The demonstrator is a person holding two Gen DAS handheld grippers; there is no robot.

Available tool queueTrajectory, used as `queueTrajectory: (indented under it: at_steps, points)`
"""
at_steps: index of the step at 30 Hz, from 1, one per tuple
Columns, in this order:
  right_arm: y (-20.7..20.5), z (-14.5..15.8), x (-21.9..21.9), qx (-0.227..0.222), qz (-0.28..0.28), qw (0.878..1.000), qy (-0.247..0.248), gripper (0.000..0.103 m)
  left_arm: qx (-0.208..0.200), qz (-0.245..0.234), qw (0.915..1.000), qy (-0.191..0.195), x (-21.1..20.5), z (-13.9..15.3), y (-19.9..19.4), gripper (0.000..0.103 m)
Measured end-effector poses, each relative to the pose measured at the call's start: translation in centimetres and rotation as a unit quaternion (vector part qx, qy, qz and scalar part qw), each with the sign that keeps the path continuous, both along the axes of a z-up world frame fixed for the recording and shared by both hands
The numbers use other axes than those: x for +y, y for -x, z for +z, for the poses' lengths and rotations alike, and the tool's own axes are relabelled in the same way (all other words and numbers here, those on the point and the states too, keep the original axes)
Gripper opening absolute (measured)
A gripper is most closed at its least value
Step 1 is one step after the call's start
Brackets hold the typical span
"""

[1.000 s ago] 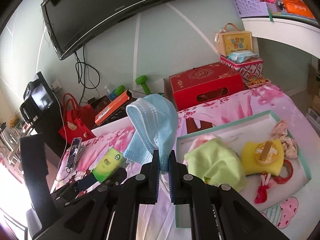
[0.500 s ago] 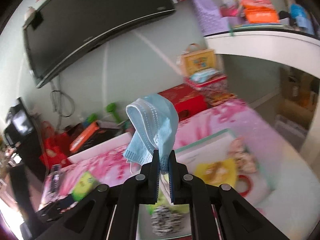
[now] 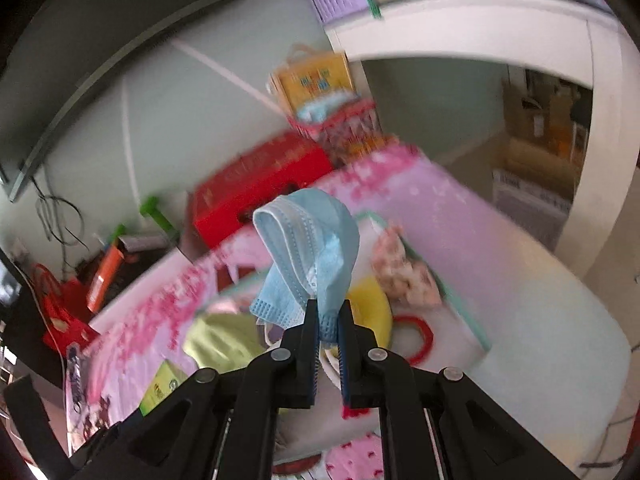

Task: Organize soft objects
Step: 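Carry the face mask and tissue packet over the tray, then open both tools to release the mask and tissue packet into the tray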

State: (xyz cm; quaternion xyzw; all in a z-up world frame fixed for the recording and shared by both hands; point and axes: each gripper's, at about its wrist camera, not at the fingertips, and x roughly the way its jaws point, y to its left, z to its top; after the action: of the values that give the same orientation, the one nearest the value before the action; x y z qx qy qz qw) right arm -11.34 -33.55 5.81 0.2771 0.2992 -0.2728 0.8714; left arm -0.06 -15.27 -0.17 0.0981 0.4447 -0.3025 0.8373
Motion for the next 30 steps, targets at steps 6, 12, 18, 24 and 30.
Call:
queueTrajectory:
  at_steps: [6, 12, 18, 24, 30]
  points:
    - [-1.3, -2.4, 0.0, 0.050, 0.017, 0.998, -0.027, 0.011, 0.042, 0.001, 0.9988, -0.025, -0.9, -2.4, -0.2, 0.063]
    - [-2.5, -4.6, 0.2, 0.100, 0.026, 0.994, -0.044, 0.012, 0.060, 0.013, 0.9973, -0.042, -0.8, -3.8, -0.6, 0.063]
    - [-3.2, -6.0, 0.2, 0.127, 0.031, 0.990, -0.049, 0.034, 0.069, 0.013, 0.9966, -0.043, -0.9, -4.1, -0.8, 0.063]
    - [-3.2, -5.7, 0.1, 0.130, 0.025, 0.990, -0.046, 0.061, 0.081, 0.004, 0.9959, -0.040, -0.8, -3.6, -0.9, 0.068]
    - [-3.0, -5.6, -0.3, 0.131, 0.015, 0.990, -0.049, 0.067, 0.086, -0.003, 0.9958, -0.033, -0.5, -2.9, -0.6, 0.073]
